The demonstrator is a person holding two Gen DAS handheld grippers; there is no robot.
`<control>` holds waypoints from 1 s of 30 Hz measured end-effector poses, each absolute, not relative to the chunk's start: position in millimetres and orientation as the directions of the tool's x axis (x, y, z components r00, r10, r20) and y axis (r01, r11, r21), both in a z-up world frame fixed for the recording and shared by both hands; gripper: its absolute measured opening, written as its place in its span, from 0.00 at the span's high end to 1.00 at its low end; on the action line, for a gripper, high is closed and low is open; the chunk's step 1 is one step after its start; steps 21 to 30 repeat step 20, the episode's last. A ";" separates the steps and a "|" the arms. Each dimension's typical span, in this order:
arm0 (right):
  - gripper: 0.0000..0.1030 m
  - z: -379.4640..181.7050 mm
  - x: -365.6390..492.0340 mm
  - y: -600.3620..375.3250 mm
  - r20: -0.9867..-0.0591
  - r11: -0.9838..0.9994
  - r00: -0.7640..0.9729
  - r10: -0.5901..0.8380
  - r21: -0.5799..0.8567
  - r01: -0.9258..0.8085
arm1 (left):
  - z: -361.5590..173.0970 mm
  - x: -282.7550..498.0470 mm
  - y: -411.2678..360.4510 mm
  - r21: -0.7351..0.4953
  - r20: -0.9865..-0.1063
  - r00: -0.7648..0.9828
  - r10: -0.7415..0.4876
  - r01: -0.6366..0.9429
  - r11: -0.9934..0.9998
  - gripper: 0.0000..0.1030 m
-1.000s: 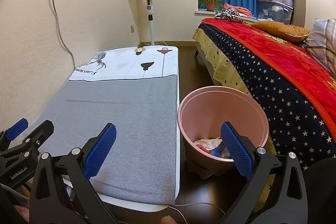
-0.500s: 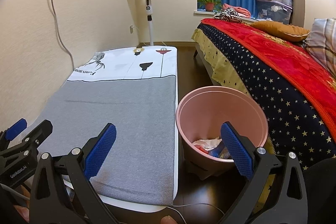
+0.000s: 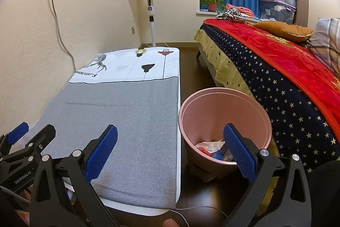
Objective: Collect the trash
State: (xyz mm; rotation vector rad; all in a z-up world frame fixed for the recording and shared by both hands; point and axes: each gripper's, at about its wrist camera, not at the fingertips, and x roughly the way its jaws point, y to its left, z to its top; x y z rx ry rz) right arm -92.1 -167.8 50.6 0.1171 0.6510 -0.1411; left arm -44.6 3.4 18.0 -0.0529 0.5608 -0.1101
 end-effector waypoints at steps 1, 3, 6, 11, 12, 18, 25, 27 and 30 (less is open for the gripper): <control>0.05 50.7 -91.7 -167.6 -0.610 0.984 0.786 -0.094 0.064 0.167 | 17.9 -45.0 3.2 -0.081 -0.527 0.841 -0.119 0.090 0.993 0.07; 0.05 50.5 -92.1 -167.9 -0.610 0.984 0.786 -0.094 0.065 0.167 | 17.6 -45.3 4.3 -0.085 -0.528 0.840 -0.120 0.089 0.992 0.07; 0.05 50.6 -91.9 -167.8 -0.611 0.984 0.786 -0.094 0.065 0.168 | 17.0 -45.9 5.3 -0.086 -0.529 0.840 -0.120 0.087 0.992 0.07; 0.05 49.9 -92.4 -168.0 -0.611 0.984 0.786 -0.093 0.065 0.167 | 17.8 -45.5 4.6 -0.081 -0.526 0.842 -0.118 0.089 0.993 0.07; 0.05 49.6 -92.3 -168.2 -0.611 0.984 0.786 -0.093 0.065 0.168 | 17.3 -45.1 4.6 -0.083 -0.529 0.840 -0.119 0.089 0.993 0.07; 0.05 48.3 -91.9 -168.9 -0.612 0.983 0.785 -0.094 0.065 0.169 | 19.4 -47.4 4.3 -0.072 -0.526 0.844 -0.102 0.076 0.995 0.07; 0.05 47.0 -91.3 -169.2 -0.615 0.983 0.783 -0.095 0.065 0.170 | 19.7 -47.0 4.0 -0.072 -0.526 0.844 -0.102 0.075 0.995 0.07; 0.05 47.0 -91.3 -169.2 -0.615 0.983 0.783 -0.095 0.065 0.170 | 19.7 -47.0 4.0 -0.072 -0.526 0.844 -0.102 0.075 0.995 0.07; 0.05 47.0 -91.3 -169.2 -0.615 0.983 0.783 -0.095 0.065 0.170 | 19.7 -47.0 4.0 -0.072 -0.526 0.844 -0.102 0.075 0.995 0.07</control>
